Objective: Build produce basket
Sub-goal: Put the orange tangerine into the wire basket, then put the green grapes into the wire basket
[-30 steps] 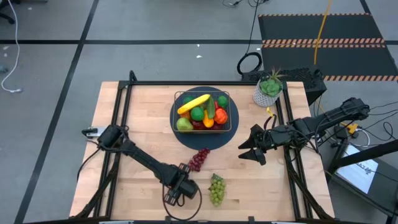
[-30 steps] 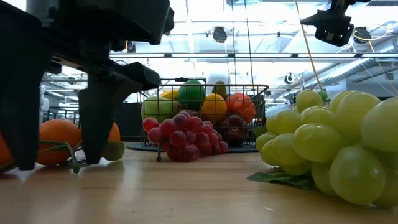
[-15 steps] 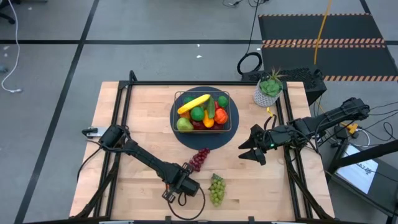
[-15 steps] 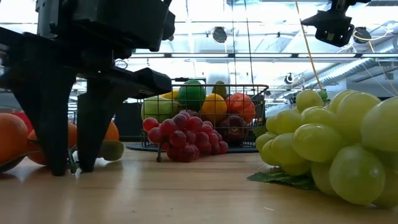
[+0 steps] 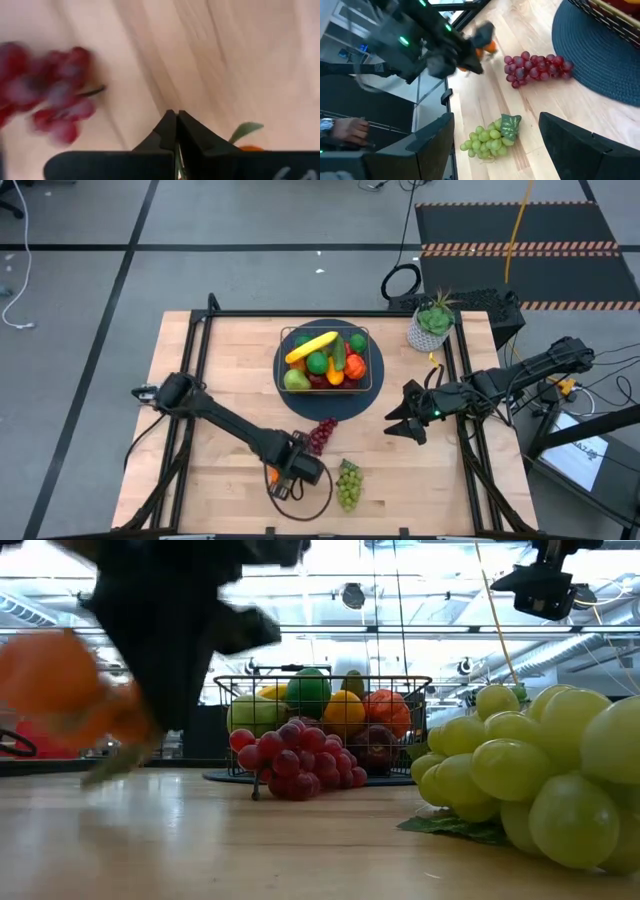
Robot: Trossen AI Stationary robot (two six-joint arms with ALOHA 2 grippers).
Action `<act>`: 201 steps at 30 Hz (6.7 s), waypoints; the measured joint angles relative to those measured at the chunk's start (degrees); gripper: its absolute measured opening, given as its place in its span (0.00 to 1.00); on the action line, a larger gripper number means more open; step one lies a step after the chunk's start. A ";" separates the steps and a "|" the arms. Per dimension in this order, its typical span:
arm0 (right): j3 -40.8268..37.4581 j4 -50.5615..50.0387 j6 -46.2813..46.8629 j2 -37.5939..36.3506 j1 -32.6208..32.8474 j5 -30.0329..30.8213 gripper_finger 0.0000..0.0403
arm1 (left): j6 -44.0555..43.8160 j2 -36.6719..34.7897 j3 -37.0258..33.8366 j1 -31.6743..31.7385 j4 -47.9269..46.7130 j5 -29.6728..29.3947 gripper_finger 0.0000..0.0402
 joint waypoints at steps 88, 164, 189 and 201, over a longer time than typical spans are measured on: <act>0.00 3.05 9.06 0.57 -11.46 13.18 0.36 | -28.05 -40.19 0.06 44.90 15.61 11.23 0.01; 0.00 -15.41 4.89 -0.61 -7.16 -5.13 0.36 | -24.97 -25.61 0.06 45.19 0.49 -3.03 0.30; 7.73 6.58 31.77 29.10 0.40 -5.39 0.44 | -44.16 -42.83 -2.62 10.92 -17.37 -15.50 0.27; 13.06 4.59 33.23 42.69 -1.62 -19.82 0.51 | -57.78 -42.75 -19.75 -1.46 -2.19 -15.60 0.26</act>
